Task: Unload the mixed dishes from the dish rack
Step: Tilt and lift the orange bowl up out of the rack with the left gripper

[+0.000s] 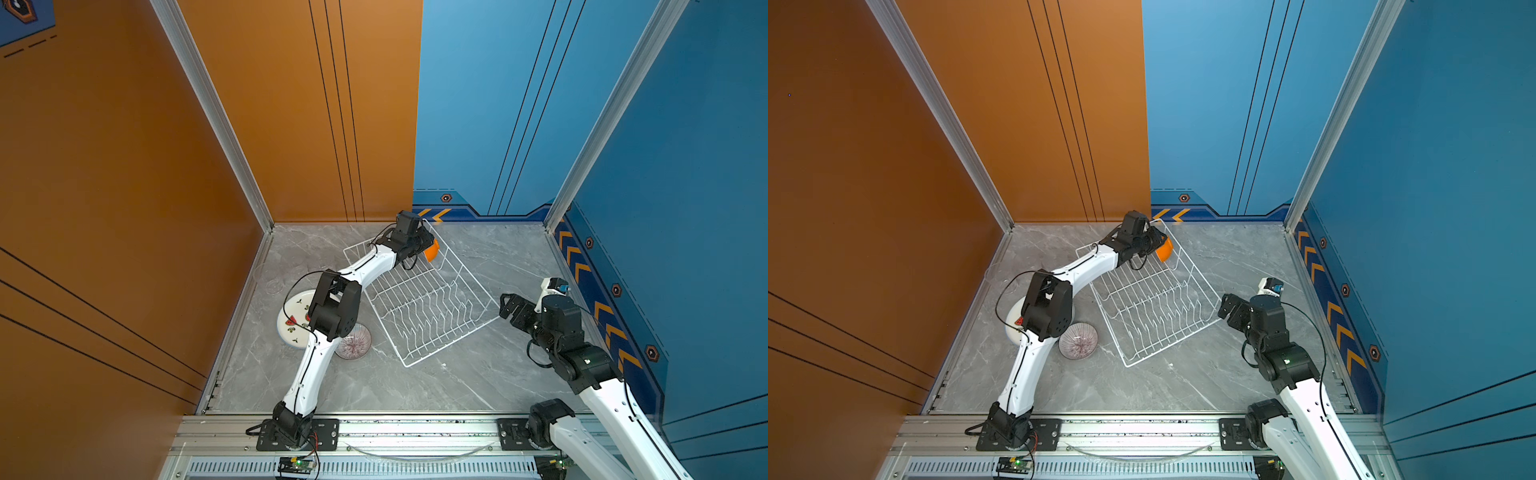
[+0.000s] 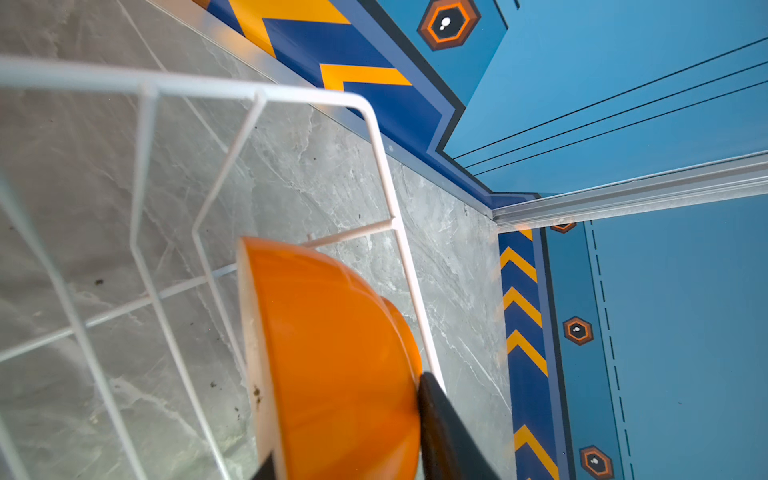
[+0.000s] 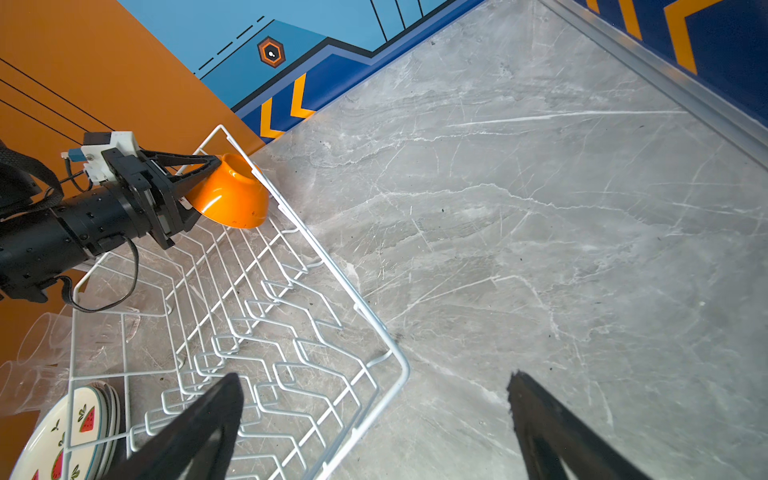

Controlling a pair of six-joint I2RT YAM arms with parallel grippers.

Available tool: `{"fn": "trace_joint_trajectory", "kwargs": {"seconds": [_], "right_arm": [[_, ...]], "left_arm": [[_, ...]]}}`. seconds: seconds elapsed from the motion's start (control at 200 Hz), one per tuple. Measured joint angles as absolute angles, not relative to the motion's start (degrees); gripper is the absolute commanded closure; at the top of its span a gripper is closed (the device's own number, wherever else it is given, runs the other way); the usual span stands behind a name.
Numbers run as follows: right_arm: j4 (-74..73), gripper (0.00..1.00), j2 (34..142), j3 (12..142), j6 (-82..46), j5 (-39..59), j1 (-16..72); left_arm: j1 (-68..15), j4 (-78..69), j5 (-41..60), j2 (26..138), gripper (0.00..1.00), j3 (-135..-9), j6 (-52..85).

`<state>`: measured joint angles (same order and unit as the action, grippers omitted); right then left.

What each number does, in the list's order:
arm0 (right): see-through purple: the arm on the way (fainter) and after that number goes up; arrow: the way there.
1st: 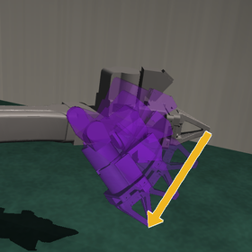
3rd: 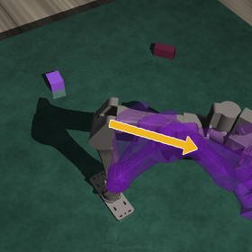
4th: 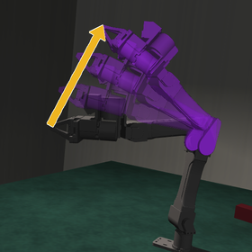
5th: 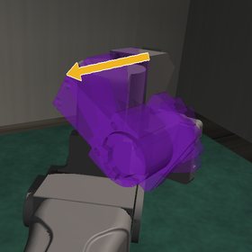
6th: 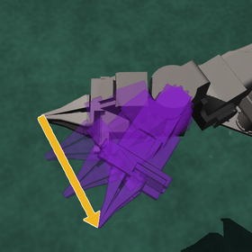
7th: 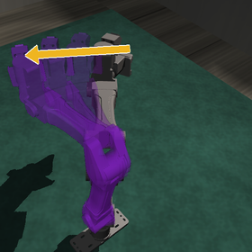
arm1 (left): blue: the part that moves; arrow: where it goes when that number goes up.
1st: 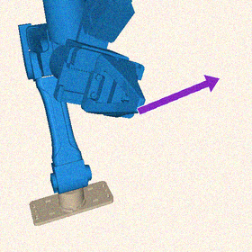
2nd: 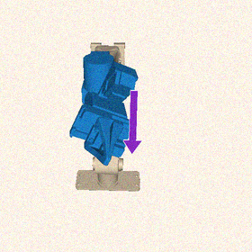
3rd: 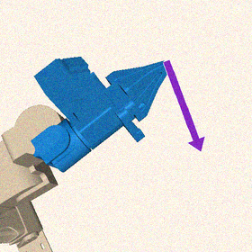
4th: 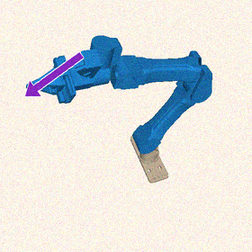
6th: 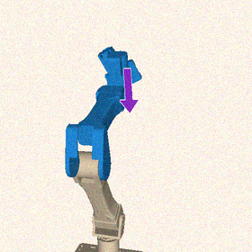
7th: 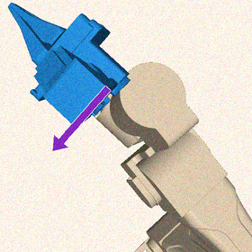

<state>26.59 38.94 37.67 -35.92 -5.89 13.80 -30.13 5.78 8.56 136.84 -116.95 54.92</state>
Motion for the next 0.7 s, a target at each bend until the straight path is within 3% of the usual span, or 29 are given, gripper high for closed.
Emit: {"fn": "trace_joint_trajectory", "kwargs": {"seconds": [0.33,0.701], "right_arm": [[26.7,0.0,38.2,37.6,-35.9,-6.3,13.5],[26.7,0.0,37.9,37.6,-35.9,-6.3,13.5]], "left_arm": [[-30.4,2.7,9.0,136.4,0.9,-114.3,54.1],[-30.3,6.9,7.9,131.7,0.94,-109.7,51.5]]}}
